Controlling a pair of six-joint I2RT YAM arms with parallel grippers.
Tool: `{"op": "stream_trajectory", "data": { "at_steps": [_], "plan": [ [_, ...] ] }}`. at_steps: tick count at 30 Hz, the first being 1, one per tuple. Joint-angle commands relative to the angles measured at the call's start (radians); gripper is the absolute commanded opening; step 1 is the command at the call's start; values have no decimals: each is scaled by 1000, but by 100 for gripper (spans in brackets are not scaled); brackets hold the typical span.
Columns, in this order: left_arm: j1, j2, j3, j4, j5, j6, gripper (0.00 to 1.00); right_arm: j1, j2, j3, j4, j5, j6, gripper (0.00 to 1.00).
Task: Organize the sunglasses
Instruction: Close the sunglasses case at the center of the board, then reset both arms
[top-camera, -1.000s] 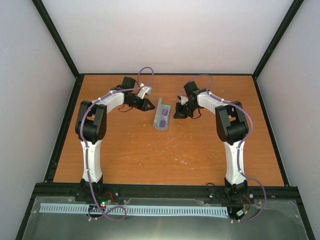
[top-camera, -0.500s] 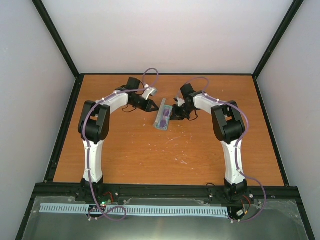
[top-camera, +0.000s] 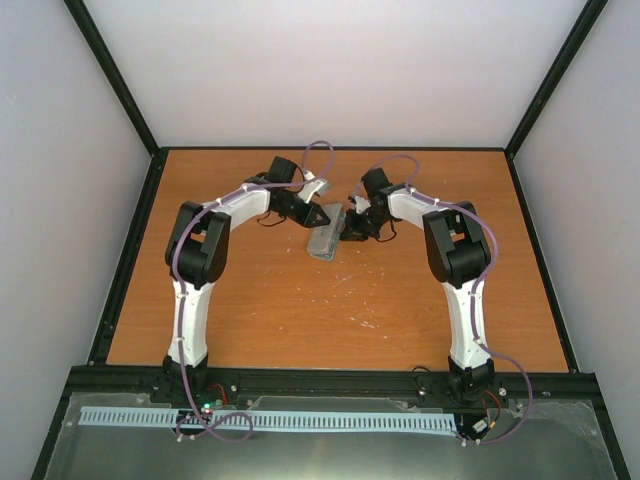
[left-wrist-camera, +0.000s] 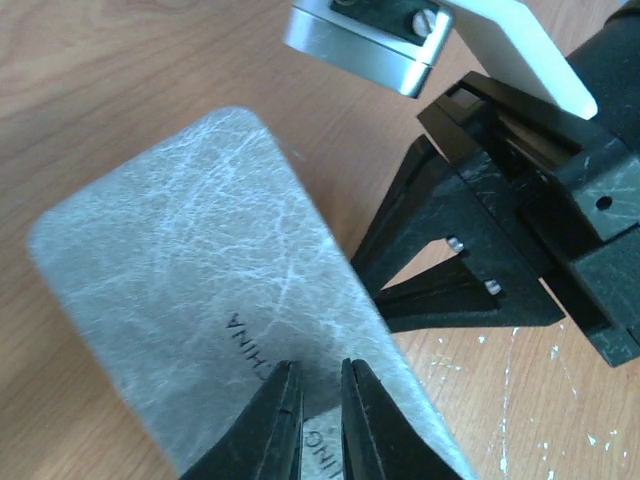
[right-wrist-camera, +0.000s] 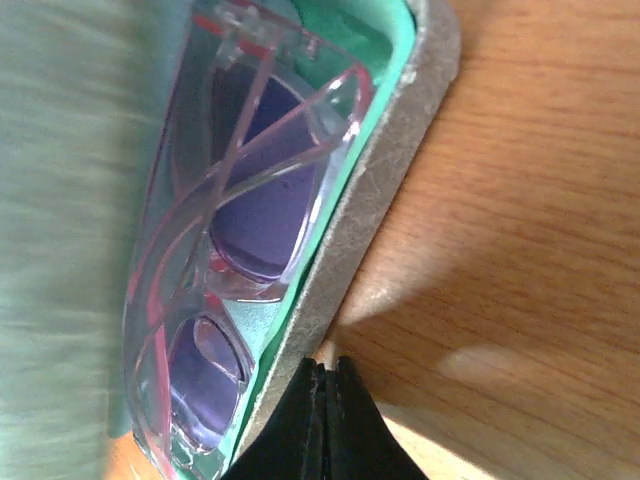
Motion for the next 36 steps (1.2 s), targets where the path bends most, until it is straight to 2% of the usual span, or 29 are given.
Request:
{"op": "stream_trajectory", "data": {
  "at_steps": [1, 8, 10, 12, 14, 15, 16, 17, 23, 29, 32, 36],
  "plan": [
    [-53, 49, 22, -18, 10, -2, 14, 18, -27, -37, 59, -27, -17, 3],
    [-55, 38, 21, -39, -16, 18, 14, 12, -82, -78, 42, 5, -33, 3],
    [-54, 16, 21, -38, -30, 14, 17, 9, -108, -90, 29, 28, -36, 4],
    [-48, -23, 23, -27, -49, 2, 29, 2, -164, -118, 22, 79, -33, 10],
    [-33, -73, 37, -26, -56, -3, 56, -13, -236, -160, 12, 112, -26, 18],
    [-24, -100, 50, -30, -66, -6, 64, -22, -274, -178, 5, 126, -25, 24],
    [-12, -128, 65, -37, -81, -9, 83, -31, -315, -194, -5, 143, -24, 34],
    [0, -154, 77, -46, -106, -12, 97, -43, -353, -212, -19, 166, -22, 43],
    [115, -351, 16, -131, -351, 29, 100, -120, -574, -292, -169, 338, -55, 74],
    [303, -539, -257, -194, -445, 95, 99, -209, -656, -345, -275, 408, -78, 78],
    [334, -623, -375, -188, -516, 132, 99, -235, -676, -358, -289, 428, -64, 79],
    [347, -703, -465, -184, -532, 134, 99, -251, -683, -362, -288, 437, -45, 79]
  ]
}}
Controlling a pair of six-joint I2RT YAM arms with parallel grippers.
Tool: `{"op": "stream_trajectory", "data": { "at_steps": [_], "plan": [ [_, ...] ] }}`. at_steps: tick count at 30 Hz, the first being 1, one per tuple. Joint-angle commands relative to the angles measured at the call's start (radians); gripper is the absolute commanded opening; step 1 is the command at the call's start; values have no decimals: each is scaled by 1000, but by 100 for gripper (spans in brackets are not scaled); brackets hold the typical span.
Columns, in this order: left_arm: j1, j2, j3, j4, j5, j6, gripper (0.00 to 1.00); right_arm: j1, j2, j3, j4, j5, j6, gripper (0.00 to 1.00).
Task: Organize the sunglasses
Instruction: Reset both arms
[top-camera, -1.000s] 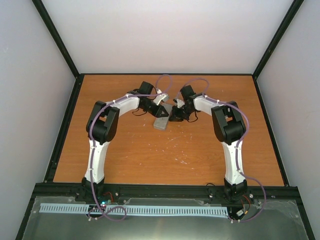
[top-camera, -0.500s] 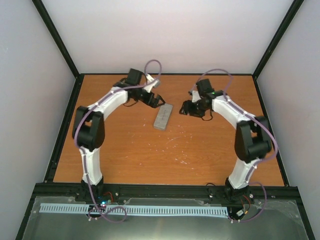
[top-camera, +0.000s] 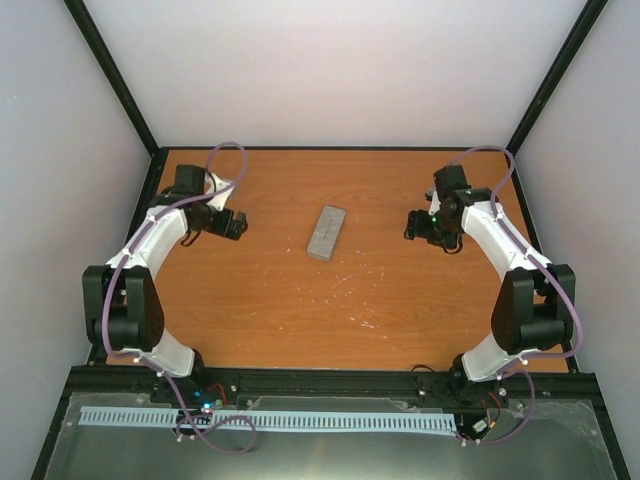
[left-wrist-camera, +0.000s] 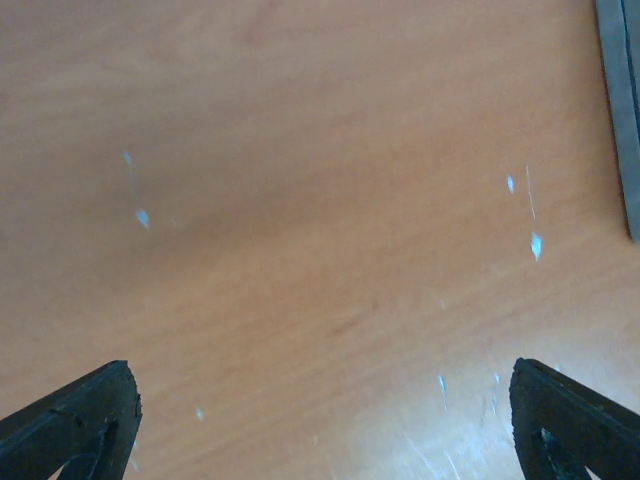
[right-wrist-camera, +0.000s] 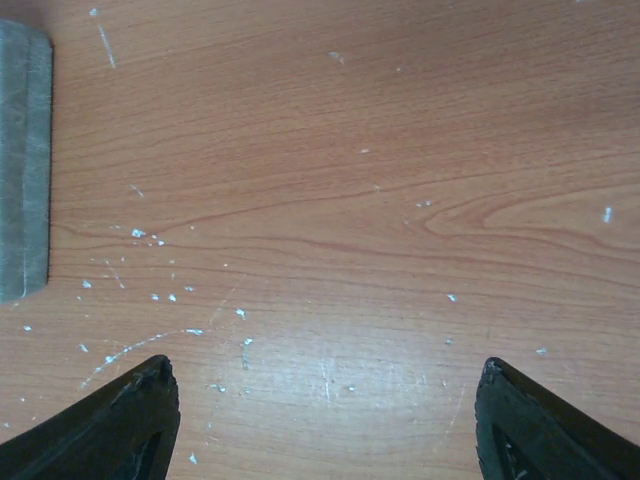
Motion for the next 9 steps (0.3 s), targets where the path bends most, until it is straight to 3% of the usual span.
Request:
{"op": "stream_trajectory", "data": {
  "at_steps": [1, 9],
  "plan": [
    [-2, -93, -56, -27, -48, 32, 99, -12, -29, -1, -28, 40, 19, 79],
    [0, -97, -74, -18, -25, 11, 100, -17, -24, 7, -11, 56, 47, 80]
  ]
}}
